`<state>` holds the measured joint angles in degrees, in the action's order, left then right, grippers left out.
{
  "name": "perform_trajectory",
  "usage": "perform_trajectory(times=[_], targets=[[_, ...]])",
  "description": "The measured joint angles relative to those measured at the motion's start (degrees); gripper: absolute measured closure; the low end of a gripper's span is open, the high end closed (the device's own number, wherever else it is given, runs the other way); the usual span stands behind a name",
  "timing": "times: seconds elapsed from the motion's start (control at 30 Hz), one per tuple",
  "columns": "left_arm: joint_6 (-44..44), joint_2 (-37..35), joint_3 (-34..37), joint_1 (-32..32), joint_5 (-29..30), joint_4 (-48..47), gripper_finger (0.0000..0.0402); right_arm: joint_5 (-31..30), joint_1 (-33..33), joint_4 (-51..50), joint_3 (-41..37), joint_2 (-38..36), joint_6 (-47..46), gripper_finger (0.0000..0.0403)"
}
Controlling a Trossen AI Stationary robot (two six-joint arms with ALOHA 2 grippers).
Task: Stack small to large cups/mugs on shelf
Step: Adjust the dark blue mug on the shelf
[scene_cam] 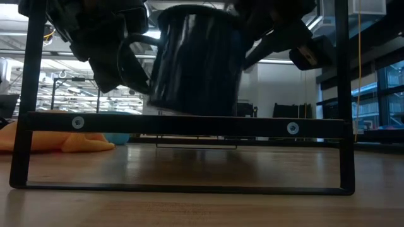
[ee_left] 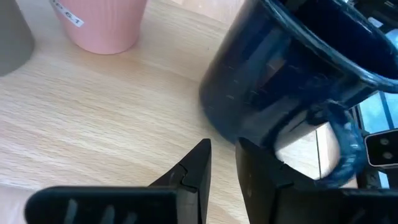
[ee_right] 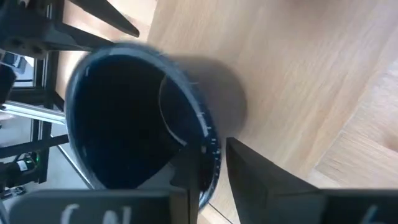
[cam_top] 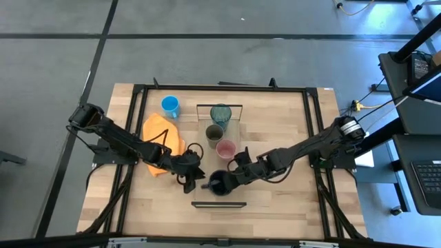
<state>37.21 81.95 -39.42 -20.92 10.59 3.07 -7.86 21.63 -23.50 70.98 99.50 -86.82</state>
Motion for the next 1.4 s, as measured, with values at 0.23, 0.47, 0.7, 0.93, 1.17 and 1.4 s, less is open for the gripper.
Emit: perform_trajectory(times=[0.23,0.47,0.7,0.93,1.17,1.4], targets=[[0.2,0.0,0.0,-0.1,0.1,0.1,0.0332,-2.6,0.0,0.7,0.0,0.3,0.2,0.0327],[0.2,0.0,0.0,-0.1,0.5,0.1,0.0332,-3.1,-0.1,1.4,0.5,0.1,1.6,0.0327],[0.2,0.0,0.0,-0.1,0.7,0.1,0.0332,-3.6,-0.4,1.4,0.5,0.1,1.6,0.0327],[0.2,0.0,0.0,-0.1,0.7,0.0,0.0332,-5.6,-1.5,1.4,0.5,0.0,1.6,0.0327],[0.2,0.0,0.0,-0.1,1.9,-2.4,0.0332,-5.6,-2.8,1.0,0.5,0.0,1.8,0.0327],[0.1,0.0,0.0,-0.1,2.0,-3.6,0.0332,-5.7,-3.9,1.0,0.6,0.0,2.0,0.0327]])
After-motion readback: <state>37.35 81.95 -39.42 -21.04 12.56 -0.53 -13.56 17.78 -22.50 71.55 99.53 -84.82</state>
